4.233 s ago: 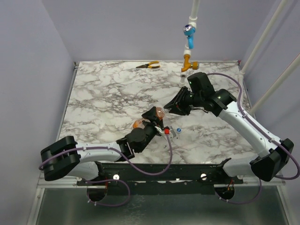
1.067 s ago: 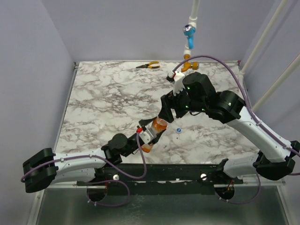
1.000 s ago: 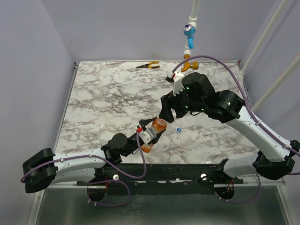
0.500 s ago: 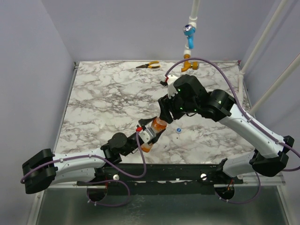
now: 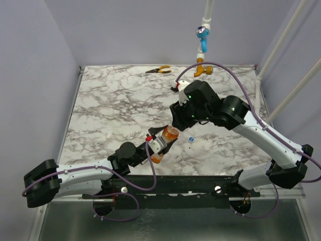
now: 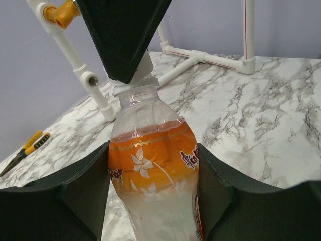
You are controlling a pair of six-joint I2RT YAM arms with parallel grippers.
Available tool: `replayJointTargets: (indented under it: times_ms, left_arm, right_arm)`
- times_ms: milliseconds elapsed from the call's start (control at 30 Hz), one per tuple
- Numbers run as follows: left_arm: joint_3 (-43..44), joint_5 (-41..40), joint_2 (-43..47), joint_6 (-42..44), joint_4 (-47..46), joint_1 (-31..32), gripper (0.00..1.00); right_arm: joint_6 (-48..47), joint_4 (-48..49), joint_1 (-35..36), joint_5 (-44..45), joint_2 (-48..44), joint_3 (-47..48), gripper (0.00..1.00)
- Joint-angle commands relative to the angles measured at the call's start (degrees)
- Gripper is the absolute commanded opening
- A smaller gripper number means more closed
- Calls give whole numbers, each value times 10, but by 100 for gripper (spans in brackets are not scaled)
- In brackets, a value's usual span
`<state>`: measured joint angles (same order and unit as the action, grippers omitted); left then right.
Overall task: Screw on the bottle caps
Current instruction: Screw the bottle cap onto the plastic bottle.
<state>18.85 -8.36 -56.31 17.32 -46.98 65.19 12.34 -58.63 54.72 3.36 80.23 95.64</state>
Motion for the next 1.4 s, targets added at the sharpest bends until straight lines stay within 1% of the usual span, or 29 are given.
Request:
replayJointTargets:
  times_ms: [0, 200, 367, 567, 667, 900, 1000, 1167, 1367]
  left_arm:
    - [12, 13, 6, -8, 4, -4, 33]
    - [11, 10, 7, -7, 3, -4, 33]
    - [9, 10, 10, -7, 3, -5, 33]
    - [8, 11, 21, -8, 1, -4, 33]
    - [9, 13, 27, -6, -3, -4, 33]
    - [16, 25, 24, 1, -4, -4, 32]
    - [16, 26, 23, 3, -4, -4, 32]
    - [16, 26, 27, 6, -5, -5, 31]
    - [18, 23, 30, 13, -6, -4, 31]
  right_arm:
    - [-1, -9, 4, 7, 4, 5, 52]
    - [3, -8, 4, -1, 5, 1, 46]
    - [11, -6, 4, -7, 4, -4, 37]
    - [47, 13, 3, -9, -12, -22, 36]
    - [72, 37, -9, -49, -28, -39, 36]
    - [112, 84, -65, -142, -60, -67, 36]
    - [120, 96, -86, -174, -66, -70, 36]
    - [124, 115, -156, -273, -73, -87, 36]
    - [122, 128, -176, -337, -70, -110, 36]
